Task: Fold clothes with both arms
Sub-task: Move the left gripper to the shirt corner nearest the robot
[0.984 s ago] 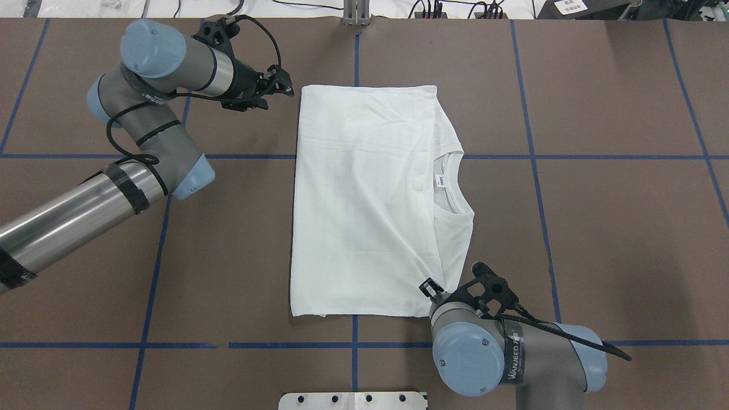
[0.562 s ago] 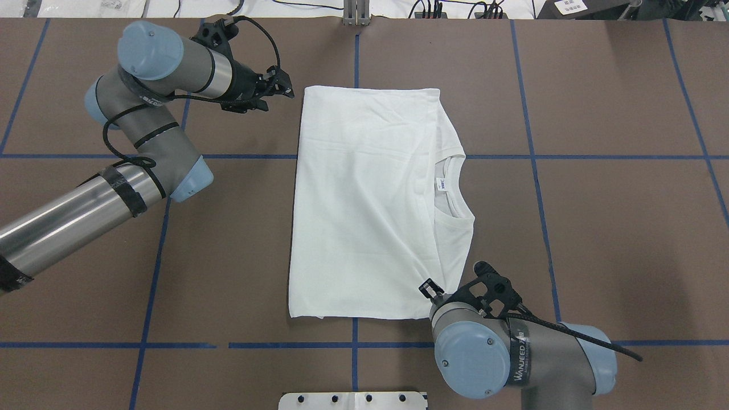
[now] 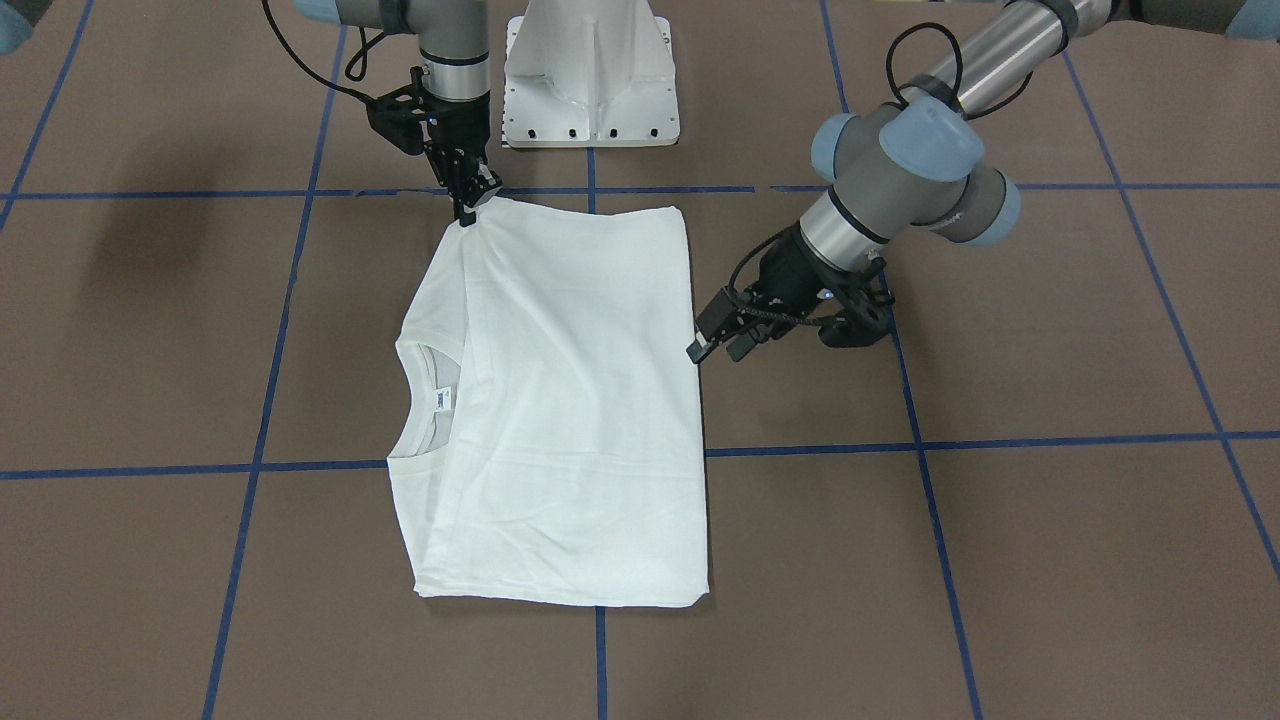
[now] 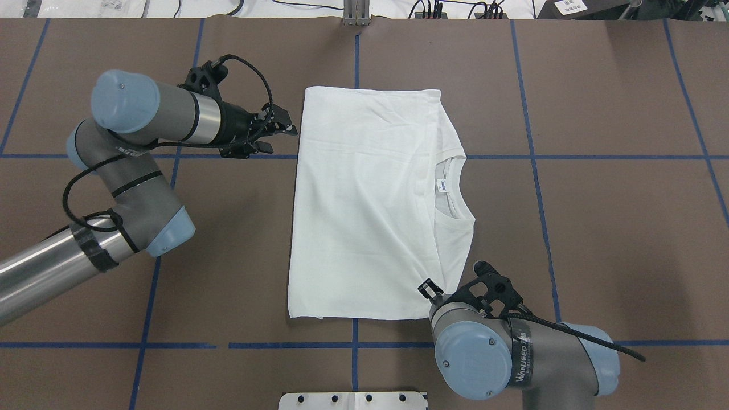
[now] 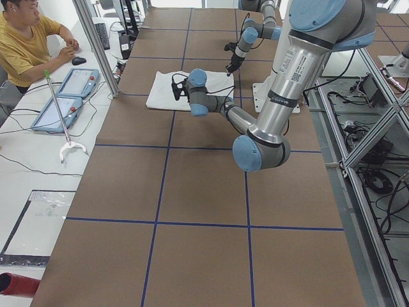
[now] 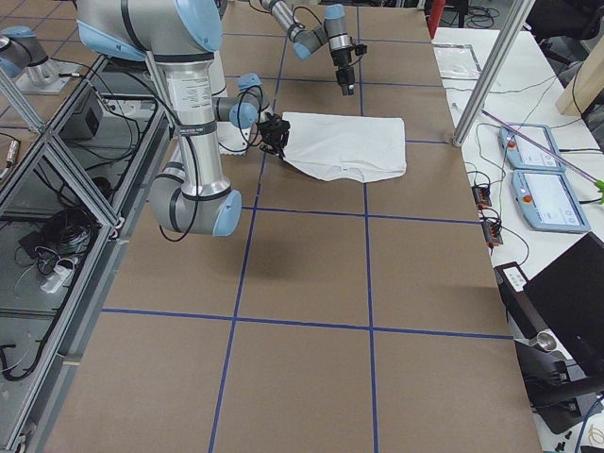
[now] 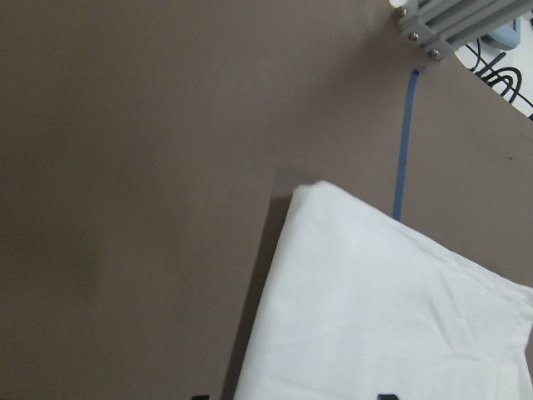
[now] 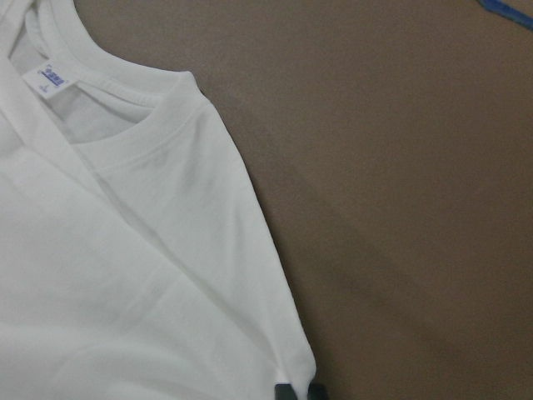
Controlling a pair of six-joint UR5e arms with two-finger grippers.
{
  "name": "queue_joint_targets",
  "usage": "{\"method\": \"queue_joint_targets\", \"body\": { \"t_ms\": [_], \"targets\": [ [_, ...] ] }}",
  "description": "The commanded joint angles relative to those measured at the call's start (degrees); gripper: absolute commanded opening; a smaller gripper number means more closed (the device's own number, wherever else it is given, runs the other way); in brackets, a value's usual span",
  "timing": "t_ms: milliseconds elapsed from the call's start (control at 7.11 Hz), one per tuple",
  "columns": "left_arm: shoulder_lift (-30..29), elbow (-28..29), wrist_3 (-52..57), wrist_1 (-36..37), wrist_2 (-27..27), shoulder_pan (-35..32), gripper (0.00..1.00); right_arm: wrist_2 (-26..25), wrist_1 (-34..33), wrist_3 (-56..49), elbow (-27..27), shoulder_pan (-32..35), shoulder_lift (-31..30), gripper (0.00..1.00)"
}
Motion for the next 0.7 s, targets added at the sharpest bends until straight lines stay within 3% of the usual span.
{"method": "queue_joint_targets", "body": {
  "t_ms": [0,281,562],
  "targets": [
    [7.0,-11.5,-4.6,7.4,7.1,10.4,0.73,0.0,0.0,-0.1,0.0,0.0,-0.1,0.0],
    [7.3,-13.6,-8.9,15.1,12.1,18.4,0.73,0.0,0.0,-0.1,0.0,0.2,0.0,0.0],
    [7.5,-12.5,-9.1,15.2,13.1,21.2,0.71,0.0,0.0,-0.1,0.0,0.3,0.1,0.0]
  ]
}}
